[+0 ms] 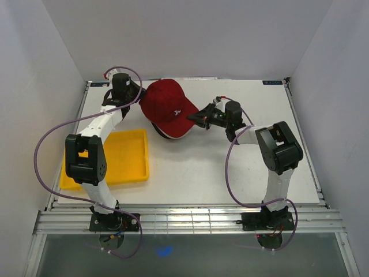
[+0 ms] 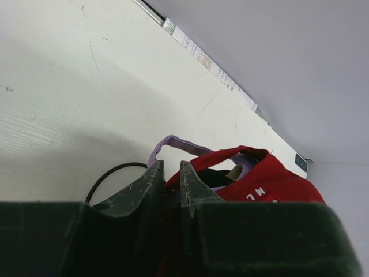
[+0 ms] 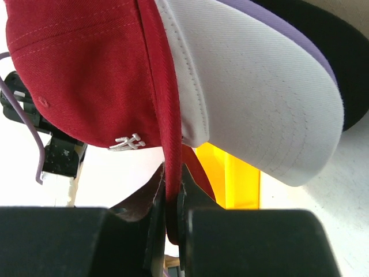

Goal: Stack the hats

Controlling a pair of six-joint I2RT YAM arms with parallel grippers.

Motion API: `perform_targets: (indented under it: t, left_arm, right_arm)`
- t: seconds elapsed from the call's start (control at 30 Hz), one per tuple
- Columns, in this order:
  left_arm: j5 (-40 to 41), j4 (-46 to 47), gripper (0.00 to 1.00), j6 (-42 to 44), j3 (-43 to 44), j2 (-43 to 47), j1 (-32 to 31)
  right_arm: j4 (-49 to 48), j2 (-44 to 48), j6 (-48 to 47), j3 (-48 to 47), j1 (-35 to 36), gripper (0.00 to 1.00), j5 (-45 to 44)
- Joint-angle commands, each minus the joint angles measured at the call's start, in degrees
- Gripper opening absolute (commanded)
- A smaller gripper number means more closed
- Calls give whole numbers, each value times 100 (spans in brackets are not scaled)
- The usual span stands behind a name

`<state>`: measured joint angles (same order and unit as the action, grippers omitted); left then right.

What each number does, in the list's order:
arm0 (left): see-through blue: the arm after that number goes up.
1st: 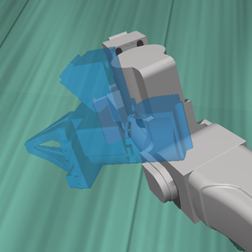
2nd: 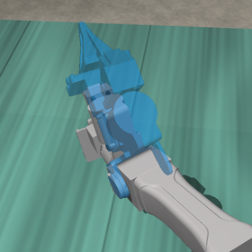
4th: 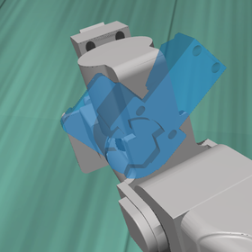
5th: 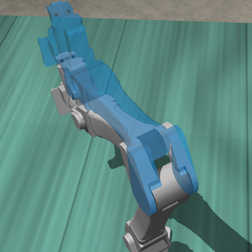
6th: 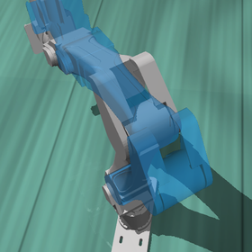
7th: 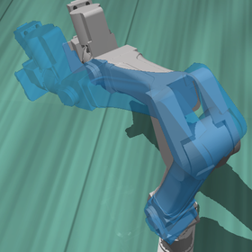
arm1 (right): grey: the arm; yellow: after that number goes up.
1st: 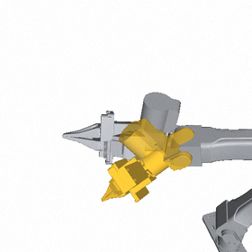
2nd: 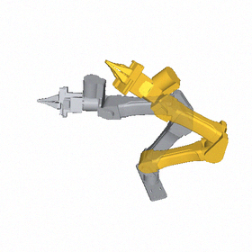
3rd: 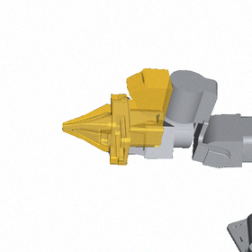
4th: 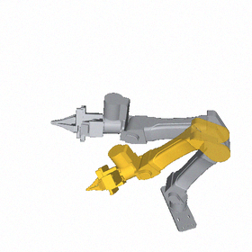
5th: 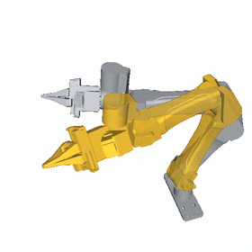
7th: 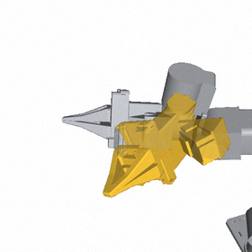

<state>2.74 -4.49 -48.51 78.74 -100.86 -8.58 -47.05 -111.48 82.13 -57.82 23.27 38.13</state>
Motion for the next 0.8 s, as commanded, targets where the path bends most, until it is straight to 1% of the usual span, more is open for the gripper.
perform_targets:
  t: [0.0,0.17,0.53,0.77]
  left_arm:
    - [-20,-799,27,158,159,-223,5]
    - [-11,-1045,24,158,238,-312,14]
    - [60,-1273,24,149,309,-347,5]
    - [104,-1379,25,193,361,-356,14]
  right_arm:
    - [856,-444,-118,420,-24,8,-244]
    - [724,-647,-127,640,-15,8,-324]
    - [468,-1051,-39,772,90,8,-420]
    - [372,-1139,-12,887,99,9,-420]
